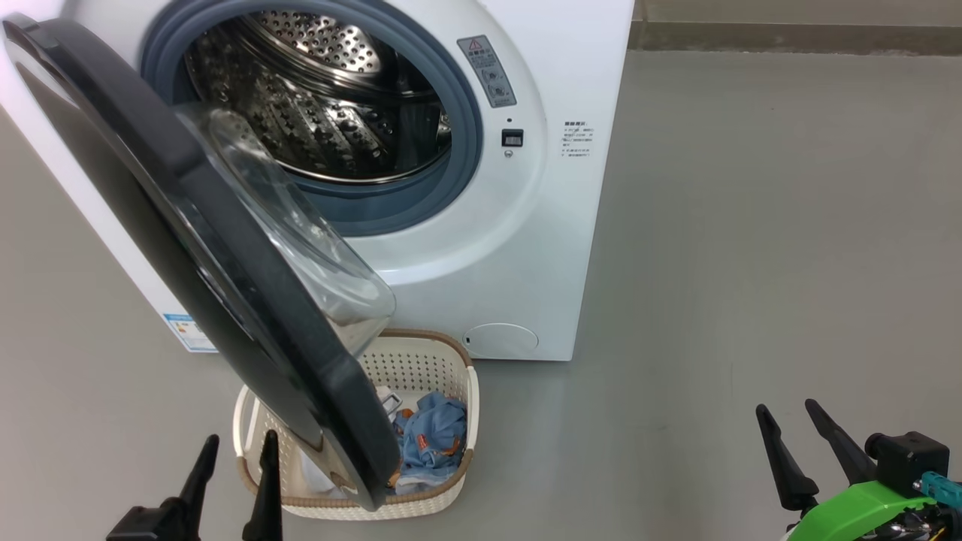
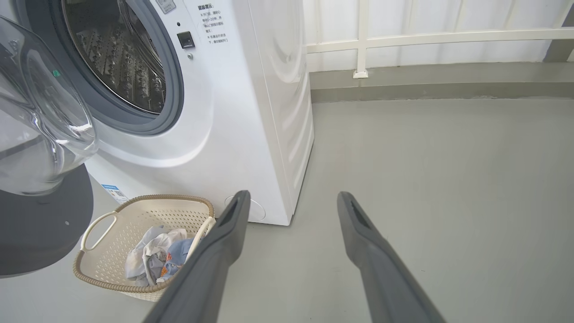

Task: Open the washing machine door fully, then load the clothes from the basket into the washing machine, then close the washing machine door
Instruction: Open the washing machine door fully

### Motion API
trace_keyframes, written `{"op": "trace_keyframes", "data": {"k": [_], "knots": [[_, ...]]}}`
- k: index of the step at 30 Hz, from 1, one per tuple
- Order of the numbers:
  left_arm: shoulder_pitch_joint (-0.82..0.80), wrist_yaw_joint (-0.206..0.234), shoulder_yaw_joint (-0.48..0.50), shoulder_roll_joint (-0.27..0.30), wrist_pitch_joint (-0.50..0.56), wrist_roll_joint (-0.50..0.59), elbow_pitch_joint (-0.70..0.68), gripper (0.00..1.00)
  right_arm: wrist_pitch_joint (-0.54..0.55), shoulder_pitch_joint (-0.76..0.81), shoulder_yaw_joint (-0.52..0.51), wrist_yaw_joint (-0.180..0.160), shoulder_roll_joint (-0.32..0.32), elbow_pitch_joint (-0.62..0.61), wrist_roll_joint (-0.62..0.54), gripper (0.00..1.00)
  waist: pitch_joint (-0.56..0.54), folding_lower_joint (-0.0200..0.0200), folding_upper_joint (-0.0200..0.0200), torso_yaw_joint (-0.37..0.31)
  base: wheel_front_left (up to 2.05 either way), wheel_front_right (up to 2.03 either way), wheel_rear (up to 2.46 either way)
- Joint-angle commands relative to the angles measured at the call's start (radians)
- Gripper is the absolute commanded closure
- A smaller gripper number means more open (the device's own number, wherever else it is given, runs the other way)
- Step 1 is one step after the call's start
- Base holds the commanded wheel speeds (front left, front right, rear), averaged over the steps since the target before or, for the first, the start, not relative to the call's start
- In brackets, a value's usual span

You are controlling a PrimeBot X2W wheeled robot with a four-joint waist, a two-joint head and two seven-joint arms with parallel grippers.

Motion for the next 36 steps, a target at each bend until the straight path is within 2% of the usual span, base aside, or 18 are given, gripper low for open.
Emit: {"op": "trace_keyframes", "data": {"k": [1, 2, 3, 4, 11, 17, 21, 26, 29, 33, 36], "knots": [[-0.03, -0.003, 0.039, 0.013, -0.006, 0.009, -0.018, 0.0, -0.012, 0.002, 0.011, 0.002, -0.011, -0.018, -0.011, 0.0, -0.001, 0.0, 0.0, 0.0, 0.0, 0.0, 0.0], [-0.031, -0.003, 0.04, 0.014, -0.006, 0.01, -0.019, 0.22, -0.012, 0.003, 0.009, 0.002, -0.011, -0.018, -0.011, 0.0, -0.002, 0.0, 0.0, 0.0, 0.0, 0.0, 0.0], [-0.032, -0.003, 0.042, 0.015, -0.006, 0.015, -0.019, 0.72, -0.012, 0.003, 0.008, 0.002, -0.01, -0.017, -0.011, 0.0, -0.003, 0.0, 0.0, 0.001, 0.0, 0.0, 0.0], [-0.034, -0.003, 0.044, 0.015, -0.006, 0.017, -0.02, 1.0, -0.012, 0.004, 0.008, 0.002, -0.01, -0.017, -0.012, 0.0, -0.004, 0.0, 0.0, 0.001, 0.0, 0.0, 0.0], [-0.057, -0.003, 0.088, 0.011, -0.006, 0.019, -0.081, 1.0, -0.012, 0.009, 0.004, 0.002, -0.009, -0.018, -0.013, 0.0, -0.005, 0.0, 0.0, 0.012, 0.0, 0.0, 0.0], [-0.083, -0.002, 0.149, 0.002, -0.006, 0.017, -0.233, 1.0, -0.012, 0.01, -0.004, 0.002, -0.01, -0.024, -0.017, 0.0, -0.006, 0.0, 0.0, 0.022, 0.0, 0.0, 0.0], [-0.09, 0.013, 0.151, -0.002, -0.006, 0.019, -0.36, 1.0, -0.012, 0.012, -0.007, 0.002, -0.01, -0.03, -0.023, 0.0, -0.007, 0.0, 0.0, 0.024, 0.0, 0.0, 0.0], [-0.079, 0.05, 0.066, -0.004, -0.006, 0.012, -0.499, 1.0, -0.012, 0.016, -0.011, 0.002, -0.008, -0.037, -0.029, 0.0, -0.007, 0.0, 0.0, 0.026, 0.0, 0.0, 0.0], [-0.074, 0.067, -0.038, -0.004, 0.007, 0.026, -0.586, 1.0, -0.012, 0.014, -0.009, 0.002, -0.007, -0.041, -0.03, 0.0, -0.004, 0.0, 0.0, 0.025, 0.0, 0.0, 0.0], [-0.073, 0.081, -0.146, -0.004, 0.048, 0.042, -0.628, 1.0, -0.012, 0.012, -0.005, 0.002, -0.005, -0.046, -0.031, 0.0, -0.001, 0.0, 0.0, 0.023, 0.0, 0.0, 0.0], [-0.068, 0.093, -0.226, -0.004, 0.064, 0.021, -0.609, 1.0, -0.012, 0.012, -0.003, 0.002, -0.003, -0.047, -0.032, 0.0, 0.001, 0.0, 0.0, 0.02, 0.0, 0.0, 0.0]]}}
